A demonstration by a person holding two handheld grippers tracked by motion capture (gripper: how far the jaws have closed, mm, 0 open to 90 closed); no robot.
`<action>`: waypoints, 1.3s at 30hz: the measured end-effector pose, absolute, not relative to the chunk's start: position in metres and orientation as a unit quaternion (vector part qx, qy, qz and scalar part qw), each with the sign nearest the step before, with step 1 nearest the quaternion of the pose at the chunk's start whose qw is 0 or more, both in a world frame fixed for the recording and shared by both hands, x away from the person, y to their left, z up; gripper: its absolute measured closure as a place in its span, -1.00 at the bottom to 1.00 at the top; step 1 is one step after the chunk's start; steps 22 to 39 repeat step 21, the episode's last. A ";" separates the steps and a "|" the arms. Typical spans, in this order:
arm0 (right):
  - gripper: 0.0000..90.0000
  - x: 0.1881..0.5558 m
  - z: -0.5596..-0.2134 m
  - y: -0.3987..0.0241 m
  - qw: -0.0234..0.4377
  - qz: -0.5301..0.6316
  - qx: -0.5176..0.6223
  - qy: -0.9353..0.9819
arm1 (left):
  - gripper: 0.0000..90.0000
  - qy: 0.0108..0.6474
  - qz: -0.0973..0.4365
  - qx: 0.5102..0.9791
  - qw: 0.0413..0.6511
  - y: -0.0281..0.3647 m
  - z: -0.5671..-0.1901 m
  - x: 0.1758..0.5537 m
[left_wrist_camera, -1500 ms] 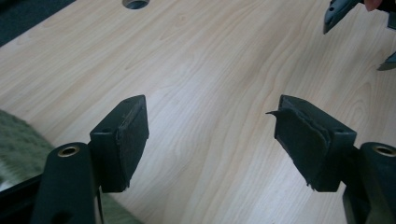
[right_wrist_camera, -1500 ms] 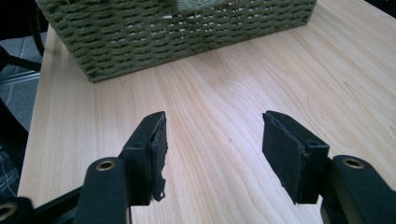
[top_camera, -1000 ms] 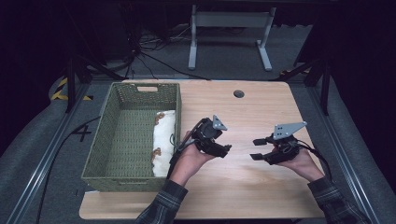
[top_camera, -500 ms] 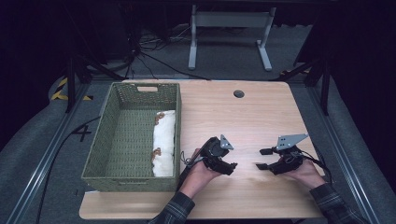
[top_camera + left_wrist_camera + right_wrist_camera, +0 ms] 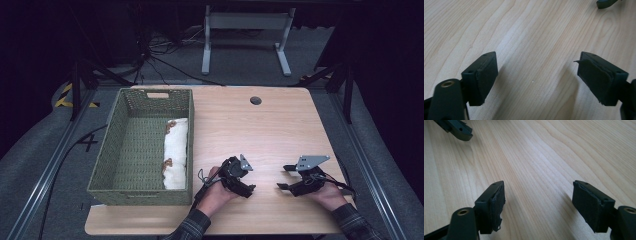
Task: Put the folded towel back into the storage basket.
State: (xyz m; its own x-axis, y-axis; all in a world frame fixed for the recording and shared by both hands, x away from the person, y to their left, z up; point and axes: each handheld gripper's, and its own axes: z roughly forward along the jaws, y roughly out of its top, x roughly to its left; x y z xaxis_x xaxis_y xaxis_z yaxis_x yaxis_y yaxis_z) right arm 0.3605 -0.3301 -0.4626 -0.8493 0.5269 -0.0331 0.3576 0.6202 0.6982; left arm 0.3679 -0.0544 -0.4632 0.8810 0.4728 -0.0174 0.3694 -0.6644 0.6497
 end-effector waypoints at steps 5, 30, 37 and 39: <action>-0.48 0.360 -0.467 -0.335 0.124 0.380 0.249 0.882 | -0.68 0.228 0.079 0.908 0.342 -0.055 -0.466 0.367; -0.58 0.360 -0.468 -0.336 0.124 0.380 0.251 0.882 | -0.82 0.221 0.086 0.900 0.366 -0.050 -0.473 0.367; -0.58 0.360 -0.468 -0.336 0.124 0.380 0.251 0.882 | -0.82 0.221 0.086 0.900 0.366 -0.050 -0.473 0.367; -0.58 0.360 -0.468 -0.336 0.124 0.380 0.251 0.882 | -0.82 0.221 0.086 0.900 0.366 -0.050 -0.473 0.367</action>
